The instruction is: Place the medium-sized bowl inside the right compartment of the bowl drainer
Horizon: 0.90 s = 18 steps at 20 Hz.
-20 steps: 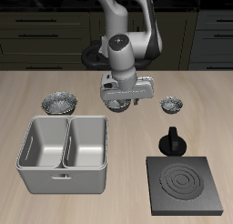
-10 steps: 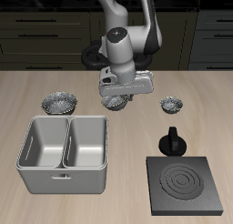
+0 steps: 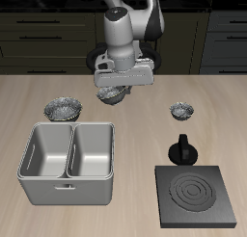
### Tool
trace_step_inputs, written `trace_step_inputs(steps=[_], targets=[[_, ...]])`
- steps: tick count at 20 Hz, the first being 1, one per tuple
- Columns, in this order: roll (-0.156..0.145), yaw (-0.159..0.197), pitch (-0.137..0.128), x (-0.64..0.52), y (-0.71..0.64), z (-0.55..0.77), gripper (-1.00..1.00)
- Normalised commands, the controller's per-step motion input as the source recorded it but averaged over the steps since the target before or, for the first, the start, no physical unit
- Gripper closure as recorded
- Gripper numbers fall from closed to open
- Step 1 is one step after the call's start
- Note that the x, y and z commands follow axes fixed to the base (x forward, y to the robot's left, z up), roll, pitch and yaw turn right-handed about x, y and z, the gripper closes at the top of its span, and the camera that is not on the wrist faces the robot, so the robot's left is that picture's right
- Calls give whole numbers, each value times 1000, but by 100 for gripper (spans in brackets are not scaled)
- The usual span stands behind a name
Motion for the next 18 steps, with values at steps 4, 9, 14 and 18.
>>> trace_step_inputs(steps=[4, 9, 14, 18], targets=[[-62, -3, -50, 98, -310, 583, 100], [-41, 15, -42, 137, -298, 656, 100], [-14, -15, -50, 39, -178, 475, 100], [-16, 47, -39, 80, -61, 225, 100]])
